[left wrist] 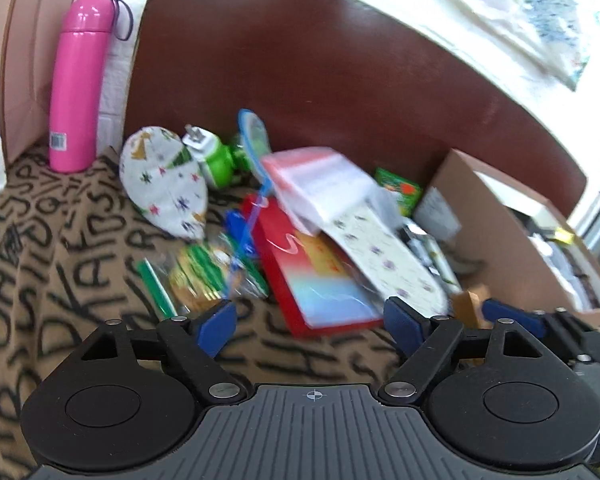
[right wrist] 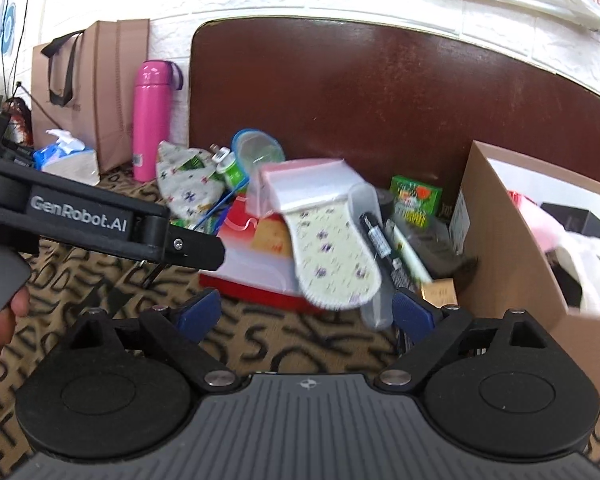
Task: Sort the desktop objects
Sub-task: 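Close the left gripper on the blue net handle and lift it, then carry the blue mesh net with the left gripper over the cardboard box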
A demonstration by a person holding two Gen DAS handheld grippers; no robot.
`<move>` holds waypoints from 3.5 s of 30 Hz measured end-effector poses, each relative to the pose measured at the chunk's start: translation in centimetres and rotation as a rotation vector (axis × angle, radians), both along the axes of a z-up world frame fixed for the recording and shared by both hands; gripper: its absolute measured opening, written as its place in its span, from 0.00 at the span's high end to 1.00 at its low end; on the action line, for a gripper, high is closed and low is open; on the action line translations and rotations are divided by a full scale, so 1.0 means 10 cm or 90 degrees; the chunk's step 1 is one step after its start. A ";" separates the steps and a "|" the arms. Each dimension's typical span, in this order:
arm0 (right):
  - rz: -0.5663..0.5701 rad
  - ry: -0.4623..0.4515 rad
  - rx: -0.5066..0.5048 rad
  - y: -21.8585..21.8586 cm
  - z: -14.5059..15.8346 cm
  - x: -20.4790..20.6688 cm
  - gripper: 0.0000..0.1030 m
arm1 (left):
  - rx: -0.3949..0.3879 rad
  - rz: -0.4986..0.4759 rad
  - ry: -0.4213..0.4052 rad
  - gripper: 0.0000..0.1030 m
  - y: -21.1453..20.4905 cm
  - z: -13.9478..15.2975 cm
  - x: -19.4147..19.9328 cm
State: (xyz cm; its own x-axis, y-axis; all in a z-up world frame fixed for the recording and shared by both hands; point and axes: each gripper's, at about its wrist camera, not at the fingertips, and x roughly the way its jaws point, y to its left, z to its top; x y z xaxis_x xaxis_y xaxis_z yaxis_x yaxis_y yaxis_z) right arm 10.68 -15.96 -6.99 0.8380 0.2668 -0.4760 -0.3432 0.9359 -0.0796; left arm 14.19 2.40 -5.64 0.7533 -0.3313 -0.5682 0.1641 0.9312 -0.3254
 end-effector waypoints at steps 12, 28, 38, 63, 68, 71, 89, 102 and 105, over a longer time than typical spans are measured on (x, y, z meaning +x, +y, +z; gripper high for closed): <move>0.001 0.000 -0.004 0.10 -0.06 0.51 0.28 | 0.017 0.010 0.012 0.27 0.04 -0.10 0.70; 0.004 0.035 0.025 0.04 -0.16 0.57 0.39 | 0.000 0.002 0.031 0.99 0.09 -0.06 0.75; 0.043 0.084 0.060 -0.19 -0.11 -0.15 0.40 | -0.041 -0.042 0.041 1.00 -0.05 0.04 -0.14; 0.044 0.142 0.028 -0.52 -0.24 -1.30 0.32 | -0.026 -0.081 0.120 0.62 -0.34 -0.27 -1.17; 0.049 0.143 0.029 -0.46 -0.29 -1.13 0.31 | -0.015 -0.077 0.108 0.52 -0.43 -0.27 -1.08; 0.046 0.145 0.038 -0.44 -0.34 -1.05 0.30 | 0.002 -0.076 0.101 0.72 -0.49 -0.28 -1.06; 0.075 0.142 0.091 -0.54 -0.16 -1.25 0.43 | -0.007 -0.094 0.093 1.00 -0.54 -0.13 -1.30; 0.085 0.016 0.147 -0.87 0.51 -1.62 0.43 | -0.070 -0.134 -0.025 1.00 -0.61 0.63 -1.53; 0.060 -0.022 0.136 -1.01 0.65 -1.58 0.43 | -0.091 -0.146 -0.051 1.00 -0.72 0.81 -1.44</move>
